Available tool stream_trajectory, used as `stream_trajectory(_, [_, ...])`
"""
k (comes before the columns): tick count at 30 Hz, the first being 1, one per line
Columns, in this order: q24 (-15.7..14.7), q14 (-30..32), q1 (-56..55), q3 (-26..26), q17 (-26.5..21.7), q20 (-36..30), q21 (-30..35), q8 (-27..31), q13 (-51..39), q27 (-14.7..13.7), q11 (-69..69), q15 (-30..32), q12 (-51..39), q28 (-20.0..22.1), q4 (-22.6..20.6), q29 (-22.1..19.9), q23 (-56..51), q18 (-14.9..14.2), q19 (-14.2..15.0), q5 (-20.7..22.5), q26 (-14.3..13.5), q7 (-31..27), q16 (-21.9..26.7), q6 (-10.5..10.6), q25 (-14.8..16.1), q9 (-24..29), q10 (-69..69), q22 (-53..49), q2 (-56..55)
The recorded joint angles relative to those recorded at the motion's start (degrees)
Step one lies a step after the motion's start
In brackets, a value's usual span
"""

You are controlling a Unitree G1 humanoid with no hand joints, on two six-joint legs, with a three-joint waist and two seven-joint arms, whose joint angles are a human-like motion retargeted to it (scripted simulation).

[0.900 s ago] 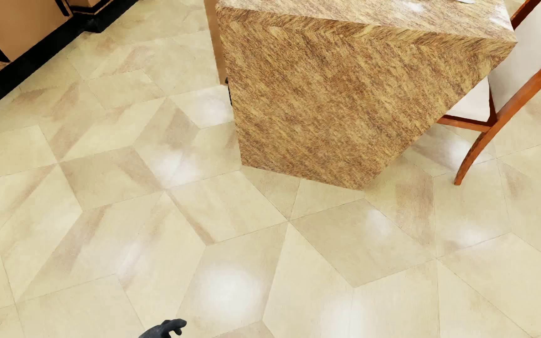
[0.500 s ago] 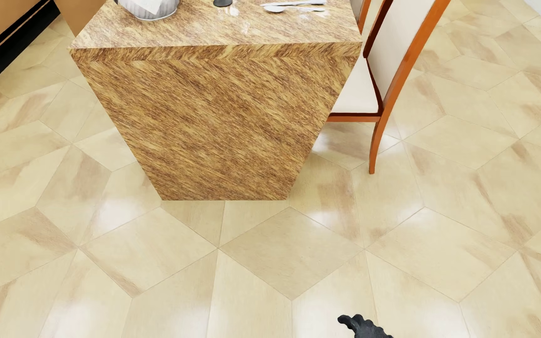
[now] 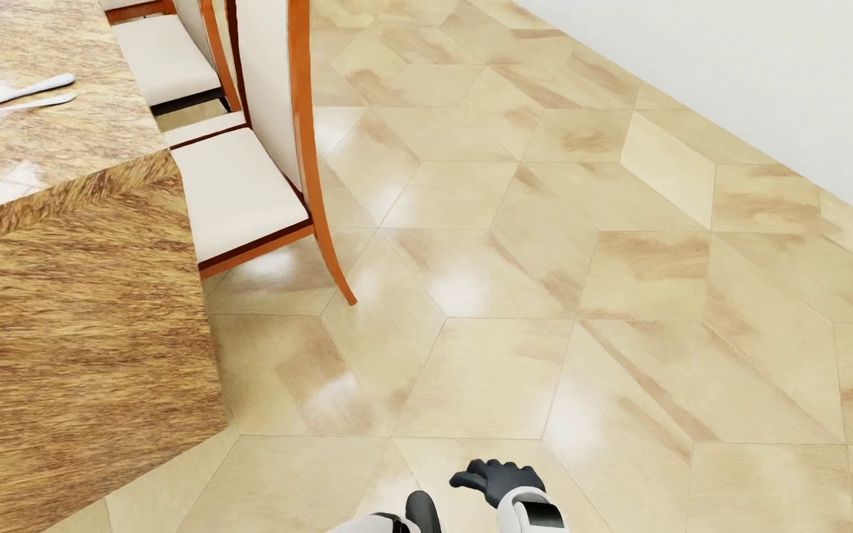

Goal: Walk towards the chair

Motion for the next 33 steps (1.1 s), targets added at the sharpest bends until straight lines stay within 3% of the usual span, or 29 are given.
stream_trajectory(1, [-0.4,-3.4,-0.2,0.1,0.6,1.7,-2.3,-0.3,2.7,2.8,5.4,4.1,-1.0,0.9,1.3,-1.6,1.4,-0.2,2.5,0.0,0.7,0.3,0.0,-1.2,0.7,0.0,5.1,0.3,-1.0])
stream_trajectory(2, [-0.9,-6.4,1.1,0.3,1.0,3.4,-4.4,-0.8,5.0,5.0,13.3,8.0,-2.1,1.7,2.5,-2.5,3.4,-1.0,10.8,0.0,1.3,1.1,-0.3,-2.1,1.9,0.0,7.7,0.6,-3.2])
stream_trajectory(3, [-1.7,-8.5,3.5,0.7,0.7,5.0,-6.2,-3.5,6.5,6.8,22.1,12.8,-3.2,2.7,3.6,-2.0,5.8,-2.0,25.1,-1.5,1.3,2.2,-0.7,-2.8,3.1,-0.1,8.2,1.0,-6.7])
stream_trajectory(4, [-1.7,-10.1,6.1,1.0,-0.7,5.6,-6.7,-8.2,7.6,7.9,30.8,14.5,-4.7,3.3,4.4,-0.4,8.3,-3.1,26.8,-5.5,1.4,3.5,-1.1,-3.4,2.9,-0.2,8.0,1.7,-11.4])
stream_trajectory(6, [0.0,-12.5,11.3,0.5,-4.2,3.8,-6.8,-17.6,10.5,7.5,42.8,7.8,-8.3,2.9,4.7,2.0,10.2,-5.6,19.9,-17.4,0.2,4.5,-0.9,-4.6,0.3,-0.2,6.5,1.9,-20.5])
stream_trajectory(8, [2.2,-14.1,16.3,-1.1,-6.9,0.9,-9.2,-21.6,14.2,7.3,45.2,5.5,-11.3,2.5,3.5,2.5,9.1,-7.8,15.7,-27.3,-3.6,4.1,-0.4,-5.5,-0.5,-0.2,4.1,0.3,-27.9])
stream_trajectory(10, [2.7,-15.9,20.2,-3.2,-7.3,-2.1,-14.7,-22.6,17.8,7.3,38.7,3.3,-13.9,2.3,2.4,2.0,6.4,-10.0,14.1,-33.4,-7.1,1.8,-0.3,-6.2,2.3,-0.2,2.6,-3.9,-33.8])
stream_trajectory(12, [1.3,-17.2,22.5,-5.4,-5.4,-4.6,-20.7,-24.7,21.1,8.2,24.6,4.3,-16.5,2.2,1.9,0.6,3.5,-11.9,12.1,-37.2,-8.7,-2.4,-0.3,-6.6,5.4,-0.4,1.6,-8.6,-37.1])
stream_trajectory(15, [-0.6,-18.4,24.8,-8.4,-0.8,-8.1,-24.6,-14.9,23.9,8.3,4.0,6.0,-20.0,1.7,2.5,0.1,1.5,-15.0,14.0,-34.0,-7.7,-10.5,-0.9,-6.3,7.1,-0.6,0.6,-12.4,-41.7])
stream_trajectory(16, [-0.8,-19.0,25.3,-8.8,-0.4,-9.5,-23.3,-11.9,24.3,7.0,-0.8,6.4,-20.4,1.7,2.8,1.3,1.8,-16.1,16.4,-33.7,-7.6,-13.4,-1.2,-6.1,5.4,-0.7,0.8,-13.2,-42.6])
stream_trajectory(17, [-1.0,-19.9,25.8,-9.0,-0.4,-10.8,-22.3,-9.3,24.4,6.0,-4.6,8.0,-20.6,1.8,2.9,1.4,1.7,-17.3,20.7,-34.5,-7.7,-16.5,-1.7,-5.9,3.3,-0.6,1.1,-13.4,-43.1])
stream_trajectory(18, [-1.4,-21.7,26.3,-9.0,-0.8,-12.0,-21.2,-5.5,24.2,5.5,-7.4,10.6,-20.1,1.5,3.3,1.3,1.9,-18.6,21.0,-35.8,-7.7,-19.9,-2.1,-5.7,0.8,-0.7,1.6,-13.5,-42.9])
stream_trajectory(19, [-1.8,-24.0,26.3,-9.0,-1.2,-13.1,-21.3,-0.5,23.6,5.5,-8.3,12.6,-19.5,1.0,3.8,0.8,1.9,-19.9,18.6,-37.1,-7.5,-23.8,-2.1,-5.4,-0.3,-0.7,2.9,-13.1,-42.3])
stream_trajectory(20, [-2.2,-26.4,25.9,-8.6,-1.9,-14.2,-21.9,4.2,22.8,5.5,-6.6,16.1,-18.7,0.8,4.4,0.8,2.3,-21.4,22.1,-38.1,-7.6,-28.1,-1.7,-5.3,-0.1,-0.8,5.3,-12.4,-41.1])
stream_trajectory(21, [-2.0,-27.7,25.4,-7.8,-2.8,-14.7,-22.1,2.6,21.3,5.7,-1.5,14.3,-17.7,0.6,5.3,0.6,3.1,-23.0,26.3,-38.0,-7.3,-31.9,-0.5,-5.3,-0.3,-0.7,7.5,-11.4,-40.9])
stream_trajectory(23, [-3.2,-24.4,24.1,-5.6,-4.2,-9.7,-22.4,-1.8,15.8,7.5,10.4,5.8,-14.0,3.2,7.9,0.9,6.2,-23.3,26.5,-37.3,-4.5,-38.3,1.7,-4.6,-2.0,0.0,12.4,-8.5,-42.2])
stream_trajectory(24, [-5.2,-19.8,23.2,-5.0,-4.9,-3.2,-22.9,-3.3,12.1,9.0,12.2,3.6,-11.4,8.1,9.2,1.2,7.1,-21.3,26.5,-36.2,-0.7,-39.4,0.1,-4.0,-3.1,0.4,14.6,-5.7,-41.5])
stream_trajectory(25, [-9.0,-14.2,21.6,-4.8,-5.4,4.4,-23.4,-5.3,7.1,11.4,11.4,2.7,-8.8,13.8,10.3,1.6,7.7,-18.2,25.6,-35.3,3.5,-39.2,-3.0,-3.6,-4.1,0.5,16.3,-2.9,-39.9])
stream_trajectory(26, [-13.2,-9.5,19.5,-4.9,-7.1,10.9,-23.6,-7.8,3.3,11.1,9.1,2.9,-7.9,17.2,11.5,1.7,6.2,-15.5,24.4,-35.1,7.8,-37.5,-5.4,-3.3,-4.7,0.5,17.8,1.3,-37.6])
stream_trajectory(27, [-15.8,-8.1,17.3,-5.2,-8.6,14.0,-24.9,-10.4,0.3,10.3,6.3,3.4,-7.3,17.6,12.5,0.0,3.4,-14.0,23.3,-35.3,10.4,-34.4,-6.1,-3.1,-3.8,0.4,18.5,5.4,-35.5])
stream_trajectory(28, [-13.7,-9.7,15.4,-5.4,-10.0,11.3,-26.2,-12.9,-2.0,7.9,3.8,4.0,-6.1,12.4,13.0,-2.1,-0.1,-14.3,22.4,-35.5,11.5,-31.4,-4.7,-2.8,-1.5,0.2,18.9,9.8,-34.0])
stream_trajectory(29, [-8.5,-10.1,14.0,-5.5,-11.5,5.2,-27.5,-15.0,-4.1,5.3,1.9,4.5,-4.5,5.4,13.0,-3.3,-3.5,-15.5,21.5,-35.6,8.9,-27.9,-2.5,-2.5,2.0,0.1,18.7,12.6,-32.8])
stream_trajectory(30, [-2.4,-10.1,13.1,-5.5,-13.7,-1.0,-27.5,-16.7,-6.0,1.9,1.2,4.4,-2.6,-1.3,13.5,-3.3,-6.4,-17.0,20.8,-35.7,4.0,-23.2,0.1,-2.0,5.2,0.0,17.6,13.8,-32.2])
stream_trajectory(31, [2.0,-8.7,13.1,-5.5,-16.6,-4.5,-26.4,-18.2,-7.9,-0.9,1.0,4.1,-0.7,-5.9,13.2,-2.7,-8.6,-17.9,20.2,-35.5,0.2,-19.0,1.6,-1.4,6.5,0.0,15.1,13.2,-31.7])
stream_trajectory(32, [4.0,-4.8,14.0,-5.6,-19.6,-5.0,-24.8,-19.7,-9.8,-2.8,0.6,3.8,0.9,-8.0,14.4,-1.7,-10.5,-19.6,19.6,-35.4,-1.9,-11.7,1.5,-0.6,5.7,-0.1,11.3,11.6,-31.1])
stream_trajectory(33, [3.5,-5.1,16.4,-5.9,-22.0,-3.0,-23.3,-21.4,-11.7,-3.6,0.3,3.5,2.3,-8.2,18.1,-1.0,-11.9,-18.4,19.1,-34.9,-2.3,-0.3,0.3,0.2,4.0,-0.2,8.9,9.9,-30.5])
